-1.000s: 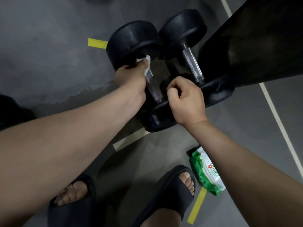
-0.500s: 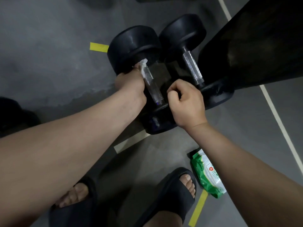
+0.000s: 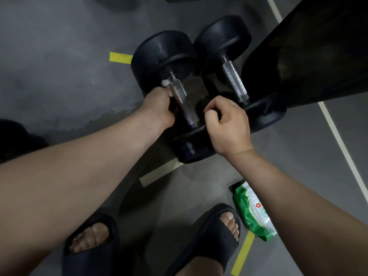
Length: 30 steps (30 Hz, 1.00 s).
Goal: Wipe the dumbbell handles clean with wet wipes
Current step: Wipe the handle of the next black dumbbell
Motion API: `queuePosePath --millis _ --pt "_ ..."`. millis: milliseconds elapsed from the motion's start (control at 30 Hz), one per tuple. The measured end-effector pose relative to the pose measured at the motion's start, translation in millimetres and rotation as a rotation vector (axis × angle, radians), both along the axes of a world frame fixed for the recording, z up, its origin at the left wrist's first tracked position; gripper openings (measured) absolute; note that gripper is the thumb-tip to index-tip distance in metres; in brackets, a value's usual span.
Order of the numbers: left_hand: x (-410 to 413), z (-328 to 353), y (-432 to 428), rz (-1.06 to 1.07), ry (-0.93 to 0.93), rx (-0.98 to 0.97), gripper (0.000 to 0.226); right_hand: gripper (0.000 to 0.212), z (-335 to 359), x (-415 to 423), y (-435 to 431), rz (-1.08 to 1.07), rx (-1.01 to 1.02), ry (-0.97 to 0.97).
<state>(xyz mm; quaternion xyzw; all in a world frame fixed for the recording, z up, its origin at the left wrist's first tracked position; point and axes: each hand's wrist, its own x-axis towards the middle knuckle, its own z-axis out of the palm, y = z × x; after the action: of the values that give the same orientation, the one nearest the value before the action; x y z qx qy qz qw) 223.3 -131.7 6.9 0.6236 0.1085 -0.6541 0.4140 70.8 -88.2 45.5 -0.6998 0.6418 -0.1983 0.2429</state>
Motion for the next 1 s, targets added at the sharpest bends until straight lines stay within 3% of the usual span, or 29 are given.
queuePosePath --millis 167,267,367,467,700,1000 --pt "2 -1 -3 0.031 -0.006 -0.008 0.013 0.017 1 1 1 0.002 0.002 0.002" --pt "2 -3 -7 -0.044 -0.175 0.019 0.026 0.016 1 0 0 0.0 -0.006 0.011" --pt "1 -4 -6 -0.072 -0.195 -0.026 0.042 0.016 1 0 0 0.003 -0.002 0.016" --pt "-1 -4 0 0.051 -0.302 0.051 0.057 0.014 2 1 2 0.015 0.016 0.032" --pt "4 -2 9 0.007 -0.342 -0.145 0.023 0.012 17 6 -23 0.121 0.214 0.088" --pt "23 -16 22 -0.003 -0.158 -0.358 0.011 0.023 -7 53 -62 0.422 -0.024 0.117"
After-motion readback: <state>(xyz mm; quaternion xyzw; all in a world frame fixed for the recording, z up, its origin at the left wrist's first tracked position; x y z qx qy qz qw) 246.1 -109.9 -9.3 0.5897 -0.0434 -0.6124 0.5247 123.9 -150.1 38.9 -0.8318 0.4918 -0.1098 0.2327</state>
